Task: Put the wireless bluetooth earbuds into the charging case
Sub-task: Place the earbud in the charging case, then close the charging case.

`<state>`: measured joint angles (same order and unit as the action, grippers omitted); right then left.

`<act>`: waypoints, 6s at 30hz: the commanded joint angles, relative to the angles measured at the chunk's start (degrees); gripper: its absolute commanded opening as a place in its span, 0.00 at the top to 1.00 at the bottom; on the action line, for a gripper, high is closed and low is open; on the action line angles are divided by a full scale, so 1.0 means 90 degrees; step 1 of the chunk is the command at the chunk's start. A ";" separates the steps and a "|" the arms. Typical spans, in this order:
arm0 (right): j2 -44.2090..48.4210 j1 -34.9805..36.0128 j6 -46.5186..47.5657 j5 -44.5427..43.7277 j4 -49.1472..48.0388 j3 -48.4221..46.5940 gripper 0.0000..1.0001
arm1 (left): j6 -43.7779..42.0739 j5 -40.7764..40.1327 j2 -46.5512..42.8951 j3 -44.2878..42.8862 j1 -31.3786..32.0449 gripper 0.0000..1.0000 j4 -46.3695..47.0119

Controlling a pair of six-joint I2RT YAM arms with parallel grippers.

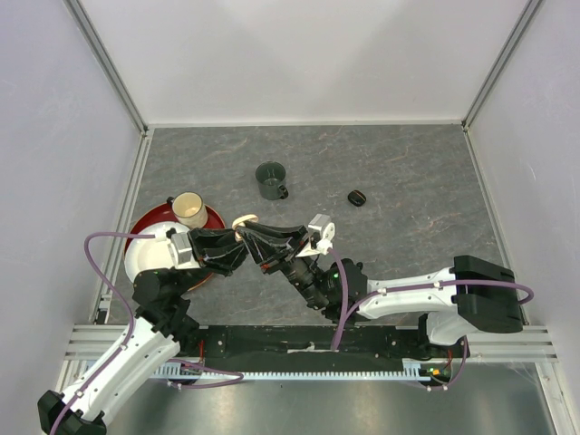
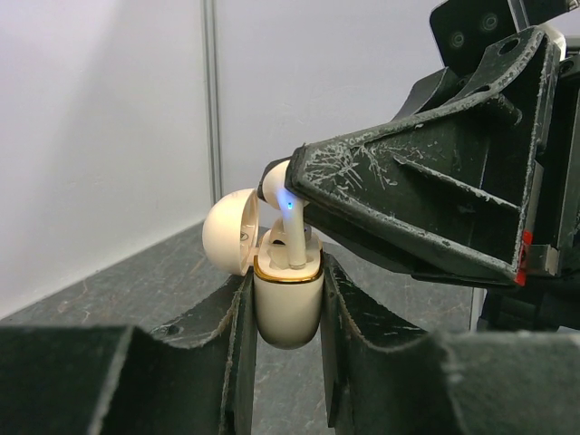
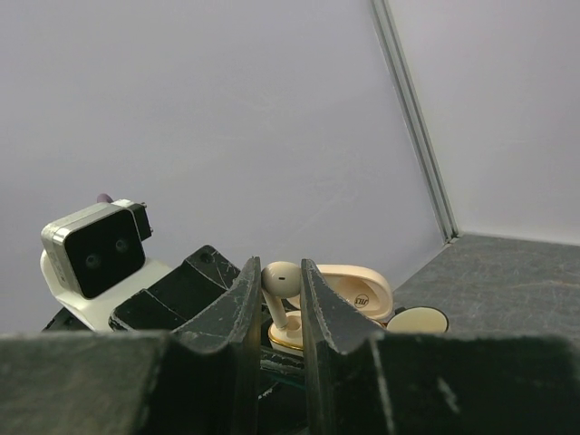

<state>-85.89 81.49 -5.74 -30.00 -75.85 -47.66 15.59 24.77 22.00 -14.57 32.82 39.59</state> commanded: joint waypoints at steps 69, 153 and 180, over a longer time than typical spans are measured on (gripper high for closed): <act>-0.0233 0.0047 -0.0017 -0.0729 0.0176 0.0051 1.00 | -0.0190 -0.0125 -0.0198 -0.0100 -0.0023 0.98 0.0464; 0.1466 0.0427 0.1643 -0.0914 0.1844 -0.0983 0.39 | -0.0395 -0.0136 -0.0257 -0.0110 -0.0023 0.98 -0.0004; 0.2893 -0.3517 -0.3249 0.1163 0.9512 -0.1570 0.09 | -0.0112 -0.0272 -0.0130 -0.0256 -0.0023 0.98 0.0024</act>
<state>-60.01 53.91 -28.69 -34.09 1.61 -59.53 14.09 23.03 20.45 -15.27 32.60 36.99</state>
